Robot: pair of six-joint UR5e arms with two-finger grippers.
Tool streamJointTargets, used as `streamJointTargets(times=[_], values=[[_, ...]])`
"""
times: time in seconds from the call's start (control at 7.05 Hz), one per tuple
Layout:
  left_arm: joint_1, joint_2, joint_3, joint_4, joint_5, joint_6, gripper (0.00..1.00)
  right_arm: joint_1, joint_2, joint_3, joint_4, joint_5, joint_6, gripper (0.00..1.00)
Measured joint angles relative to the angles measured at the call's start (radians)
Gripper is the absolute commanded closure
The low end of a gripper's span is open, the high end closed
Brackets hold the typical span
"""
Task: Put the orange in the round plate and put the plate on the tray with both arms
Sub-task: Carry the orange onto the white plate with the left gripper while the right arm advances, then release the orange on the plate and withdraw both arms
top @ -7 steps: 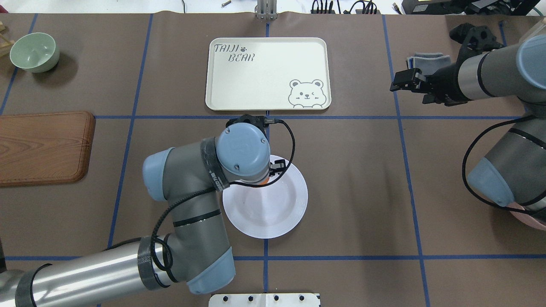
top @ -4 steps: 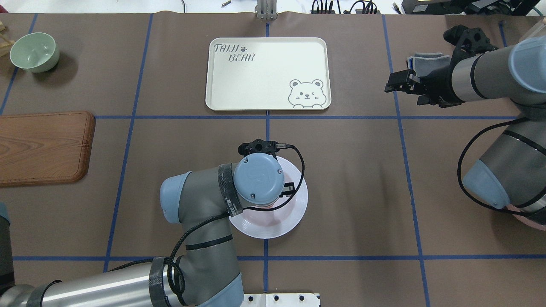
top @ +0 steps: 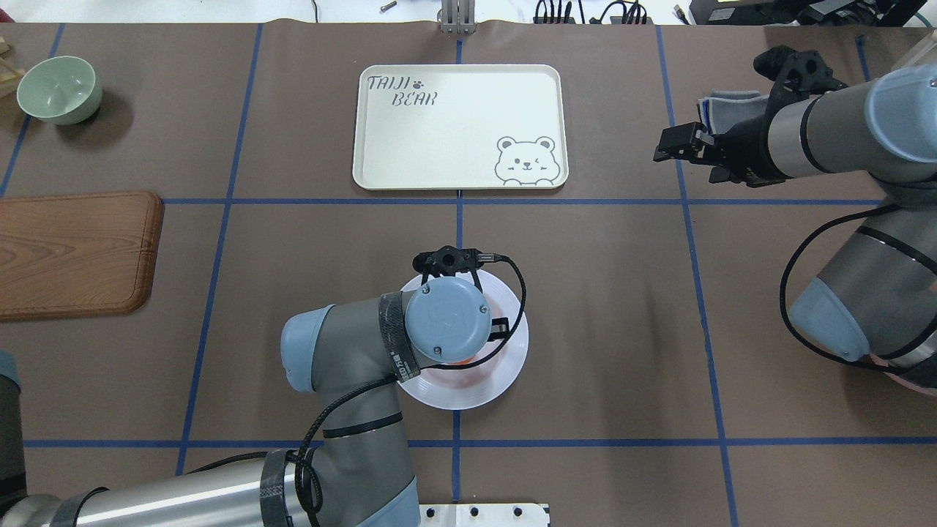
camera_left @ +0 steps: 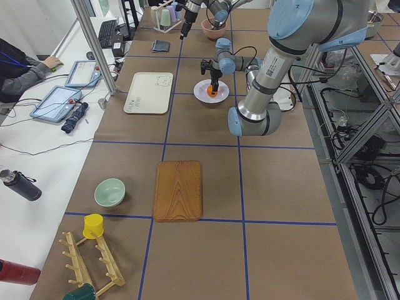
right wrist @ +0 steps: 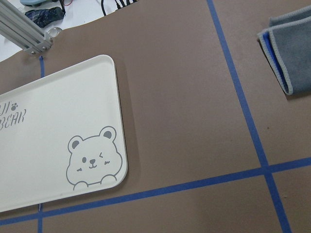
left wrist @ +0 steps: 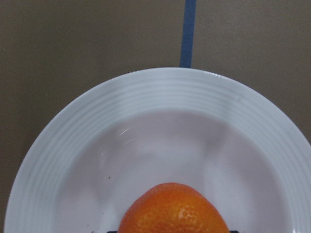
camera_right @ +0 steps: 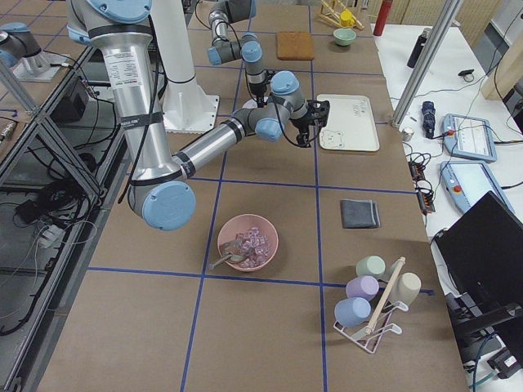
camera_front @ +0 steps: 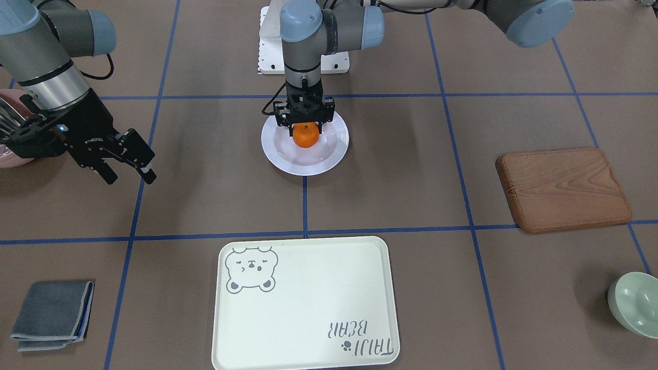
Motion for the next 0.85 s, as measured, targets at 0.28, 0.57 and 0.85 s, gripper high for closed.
streamJointTargets(times=[0.28,0.57,0.85], values=[[-0.033,0.011,-0.063,-0.012,-0.003,0.012,0.01,-0.023,0.000,0.028,0.001,-0.003,0.057,0.00],[-0.197,0.082,-0.216,0.094,-0.146,0.161,0.01,-0.118,0.000,0.087,0.009,-0.097,0.190,0.00],[-0.429,0.170,-0.298,0.217,-0.310,0.475,0.01,-0.296,-0.002,0.116,0.050,-0.319,0.363,0.02]])
